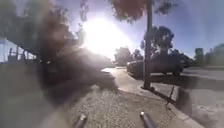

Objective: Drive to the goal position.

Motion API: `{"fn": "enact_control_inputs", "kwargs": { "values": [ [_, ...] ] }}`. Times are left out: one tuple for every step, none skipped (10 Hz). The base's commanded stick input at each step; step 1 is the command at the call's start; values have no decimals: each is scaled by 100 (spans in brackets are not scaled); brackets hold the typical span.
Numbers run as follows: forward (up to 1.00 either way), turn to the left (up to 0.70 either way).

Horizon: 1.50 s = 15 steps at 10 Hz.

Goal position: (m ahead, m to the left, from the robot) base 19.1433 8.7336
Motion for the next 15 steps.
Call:
{"fn": "enact_control_inputs", "kwargs": {
  "values": [
    [93, 0],
    [93, 0],
    [93, 0],
    [93, 0],
    [93, 11],
    [93, 24],
    [93, 37],
    [93, 37],
    [93, 37],
    [93, 37],
    [94, 29],
    [93, 4],
    [93, 0],
    [93, 0],
    [93, 0]
  ]
}}
